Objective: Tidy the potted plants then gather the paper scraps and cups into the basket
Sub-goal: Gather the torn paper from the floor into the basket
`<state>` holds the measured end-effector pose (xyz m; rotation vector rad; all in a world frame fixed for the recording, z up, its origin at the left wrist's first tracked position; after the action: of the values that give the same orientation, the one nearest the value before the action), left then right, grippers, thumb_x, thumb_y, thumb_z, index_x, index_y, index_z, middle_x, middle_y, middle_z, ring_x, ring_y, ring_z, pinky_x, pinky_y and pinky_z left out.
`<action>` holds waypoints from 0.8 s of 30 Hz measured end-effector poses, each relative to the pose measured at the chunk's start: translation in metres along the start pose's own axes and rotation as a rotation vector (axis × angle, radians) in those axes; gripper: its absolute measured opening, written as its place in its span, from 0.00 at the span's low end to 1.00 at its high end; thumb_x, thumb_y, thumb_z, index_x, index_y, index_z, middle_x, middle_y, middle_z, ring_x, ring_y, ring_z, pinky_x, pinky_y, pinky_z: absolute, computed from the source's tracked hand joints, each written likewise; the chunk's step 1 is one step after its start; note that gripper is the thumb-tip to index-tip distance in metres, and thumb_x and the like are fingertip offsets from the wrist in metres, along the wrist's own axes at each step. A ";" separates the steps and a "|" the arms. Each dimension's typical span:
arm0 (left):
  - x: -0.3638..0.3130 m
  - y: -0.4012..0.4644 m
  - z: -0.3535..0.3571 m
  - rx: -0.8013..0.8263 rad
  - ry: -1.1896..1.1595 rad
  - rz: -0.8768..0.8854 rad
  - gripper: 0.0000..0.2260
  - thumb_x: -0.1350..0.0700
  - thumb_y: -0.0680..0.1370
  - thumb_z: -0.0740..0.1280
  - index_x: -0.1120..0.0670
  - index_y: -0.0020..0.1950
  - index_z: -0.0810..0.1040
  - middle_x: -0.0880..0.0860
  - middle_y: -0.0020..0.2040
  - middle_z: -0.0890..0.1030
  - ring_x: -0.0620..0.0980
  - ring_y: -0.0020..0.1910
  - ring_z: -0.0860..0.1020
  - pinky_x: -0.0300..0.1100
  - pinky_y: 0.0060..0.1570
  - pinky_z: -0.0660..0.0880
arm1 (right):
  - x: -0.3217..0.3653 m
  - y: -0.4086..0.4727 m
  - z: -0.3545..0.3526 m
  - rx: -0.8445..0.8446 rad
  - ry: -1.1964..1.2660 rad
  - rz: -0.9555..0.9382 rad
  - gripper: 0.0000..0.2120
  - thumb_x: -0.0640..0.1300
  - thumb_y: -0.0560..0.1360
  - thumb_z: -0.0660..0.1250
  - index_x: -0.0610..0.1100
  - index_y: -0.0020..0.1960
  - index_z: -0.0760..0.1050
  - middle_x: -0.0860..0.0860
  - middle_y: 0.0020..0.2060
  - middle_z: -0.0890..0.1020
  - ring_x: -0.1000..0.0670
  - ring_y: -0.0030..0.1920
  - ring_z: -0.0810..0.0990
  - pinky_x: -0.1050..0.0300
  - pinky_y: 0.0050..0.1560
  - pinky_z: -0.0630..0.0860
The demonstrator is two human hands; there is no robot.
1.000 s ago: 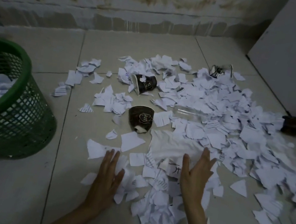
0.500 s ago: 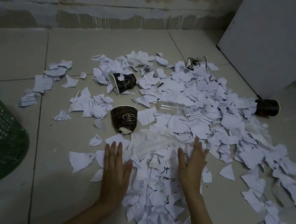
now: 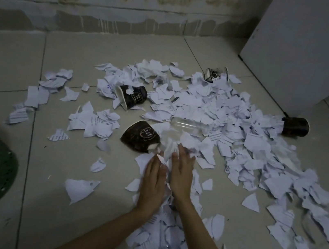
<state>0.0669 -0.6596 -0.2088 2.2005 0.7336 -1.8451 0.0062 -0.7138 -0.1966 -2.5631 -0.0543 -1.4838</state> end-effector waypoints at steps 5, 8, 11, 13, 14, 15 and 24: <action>-0.009 0.011 -0.003 0.009 -0.144 -0.099 0.20 0.53 0.82 0.51 0.60 0.72 0.64 0.57 0.71 0.68 0.50 0.69 0.67 0.36 0.65 0.63 | 0.013 -0.005 0.005 -0.016 0.376 0.100 0.17 0.47 0.80 0.56 0.49 0.68 0.68 0.52 0.68 0.70 0.55 0.68 0.67 0.61 0.68 0.62; -0.021 0.019 -0.003 -0.010 -0.402 -0.241 0.19 0.52 0.82 0.52 0.59 0.71 0.67 0.58 0.69 0.71 0.51 0.67 0.70 0.47 0.70 0.65 | 0.023 -0.008 0.009 -0.012 0.518 0.169 0.17 0.46 0.80 0.58 0.48 0.68 0.68 0.52 0.66 0.73 0.57 0.62 0.70 0.64 0.64 0.65; -0.033 0.023 -0.005 -0.044 -0.484 -0.266 0.19 0.49 0.81 0.54 0.56 0.69 0.70 0.57 0.66 0.74 0.52 0.65 0.73 0.49 0.67 0.68 | 0.033 -0.009 0.010 -0.029 0.547 0.144 0.11 0.46 0.79 0.59 0.54 0.61 0.71 0.55 0.60 0.76 0.57 0.60 0.73 0.62 0.63 0.67; -0.041 0.026 -0.009 -0.065 -0.464 -0.228 0.17 0.50 0.81 0.55 0.56 0.68 0.70 0.56 0.64 0.75 0.52 0.63 0.74 0.44 0.62 0.70 | 0.038 -0.010 0.008 -0.037 0.538 0.115 0.07 0.46 0.79 0.59 0.57 0.54 0.71 0.59 0.53 0.77 0.59 0.55 0.75 0.64 0.58 0.70; -0.045 0.027 -0.011 -0.075 -0.459 -0.203 0.15 0.52 0.81 0.56 0.54 0.66 0.70 0.55 0.62 0.76 0.53 0.61 0.74 0.43 0.58 0.71 | 0.041 -0.010 0.008 -0.036 0.539 0.115 0.06 0.46 0.79 0.60 0.57 0.53 0.71 0.60 0.51 0.77 0.61 0.53 0.76 0.67 0.55 0.70; -0.048 0.029 -0.013 -0.076 -0.449 -0.185 0.13 0.52 0.81 0.57 0.53 0.64 0.70 0.55 0.59 0.76 0.53 0.59 0.75 0.42 0.54 0.71 | 0.044 -0.010 0.008 -0.039 0.551 0.123 0.05 0.46 0.78 0.61 0.57 0.50 0.72 0.62 0.48 0.77 0.65 0.50 0.76 0.71 0.51 0.71; -0.080 0.039 -0.015 -0.026 -0.495 -0.169 0.16 0.46 0.79 0.60 0.58 0.55 0.76 0.54 0.49 0.80 0.52 0.52 0.78 0.43 0.51 0.73 | 0.076 -0.004 0.006 -0.154 0.611 0.112 0.13 0.51 0.76 0.64 0.44 0.56 0.77 0.50 0.53 0.82 0.53 0.53 0.80 0.66 0.55 0.76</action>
<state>0.0898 -0.7066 -0.1359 1.5952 0.8450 -2.3126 0.0484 -0.7136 -0.1336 -2.0554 0.2881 -2.2156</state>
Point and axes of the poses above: each hand's wrist, its own y-axis towards the middle knuckle, its own z-axis out of the palm, x = y × z, the point moved 2 cm from there along y, towards the middle knuckle
